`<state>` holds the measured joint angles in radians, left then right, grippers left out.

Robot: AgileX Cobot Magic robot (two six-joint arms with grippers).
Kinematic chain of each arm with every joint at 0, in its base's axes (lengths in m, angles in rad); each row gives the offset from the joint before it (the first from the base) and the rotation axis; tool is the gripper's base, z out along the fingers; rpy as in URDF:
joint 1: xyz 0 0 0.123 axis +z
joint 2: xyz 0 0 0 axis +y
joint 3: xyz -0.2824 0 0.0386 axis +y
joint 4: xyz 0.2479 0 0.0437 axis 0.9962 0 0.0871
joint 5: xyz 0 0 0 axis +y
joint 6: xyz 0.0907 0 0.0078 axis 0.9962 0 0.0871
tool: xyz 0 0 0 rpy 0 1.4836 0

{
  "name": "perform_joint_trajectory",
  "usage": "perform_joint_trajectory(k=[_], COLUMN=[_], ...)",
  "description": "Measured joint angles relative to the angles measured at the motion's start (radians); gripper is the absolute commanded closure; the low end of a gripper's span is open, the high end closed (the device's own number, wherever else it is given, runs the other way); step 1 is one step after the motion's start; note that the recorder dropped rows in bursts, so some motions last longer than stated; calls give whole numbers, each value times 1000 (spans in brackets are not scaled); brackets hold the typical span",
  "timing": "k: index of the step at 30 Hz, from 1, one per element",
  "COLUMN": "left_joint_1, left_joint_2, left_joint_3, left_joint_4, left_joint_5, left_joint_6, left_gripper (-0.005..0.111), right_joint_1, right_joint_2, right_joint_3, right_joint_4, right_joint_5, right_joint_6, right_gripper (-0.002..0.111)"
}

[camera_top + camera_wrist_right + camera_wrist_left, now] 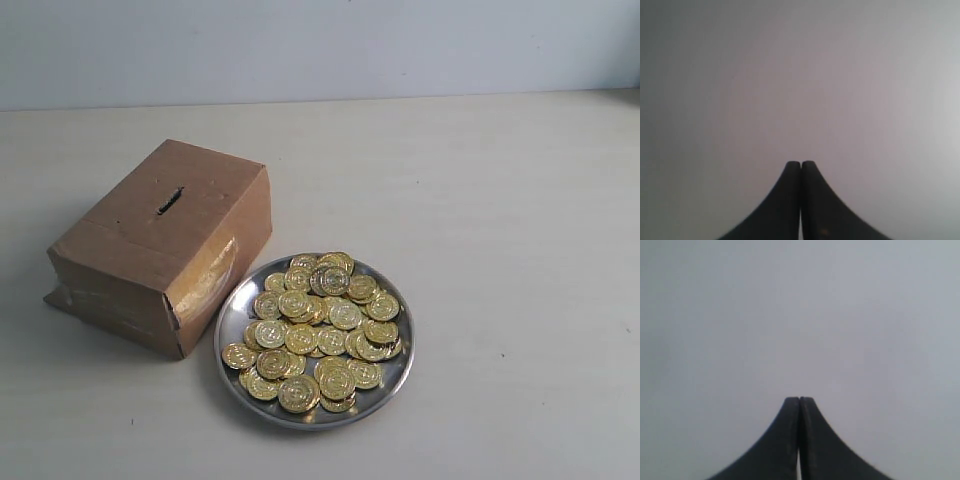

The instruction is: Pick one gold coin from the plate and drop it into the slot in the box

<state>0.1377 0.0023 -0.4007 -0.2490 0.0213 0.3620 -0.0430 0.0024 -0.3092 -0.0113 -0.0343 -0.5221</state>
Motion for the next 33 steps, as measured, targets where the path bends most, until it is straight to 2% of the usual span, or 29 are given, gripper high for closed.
perform_joint_trajectory(k=[4,18,22,33], left_joint_1=[0,0,0,0], left_joint_2=[0,2,2,2], left_joint_3=[59,321,381,398], left_joint_4=[30,271,292,320], left_joint_5=[-77,-128,-128,-121], left_joint_6=[0,0,0,0], left_gripper=[107,107,107,107], right_joint_1=[0,0,0,0], right_joint_2=[0,2,2,2], right_joint_3=[82,230,265,305], right_joint_4=[0,0,0,0], right_joint_5=[0,0,0,3], right_joint_6=[0,0,0,0], right_gripper=[108,108,108,108])
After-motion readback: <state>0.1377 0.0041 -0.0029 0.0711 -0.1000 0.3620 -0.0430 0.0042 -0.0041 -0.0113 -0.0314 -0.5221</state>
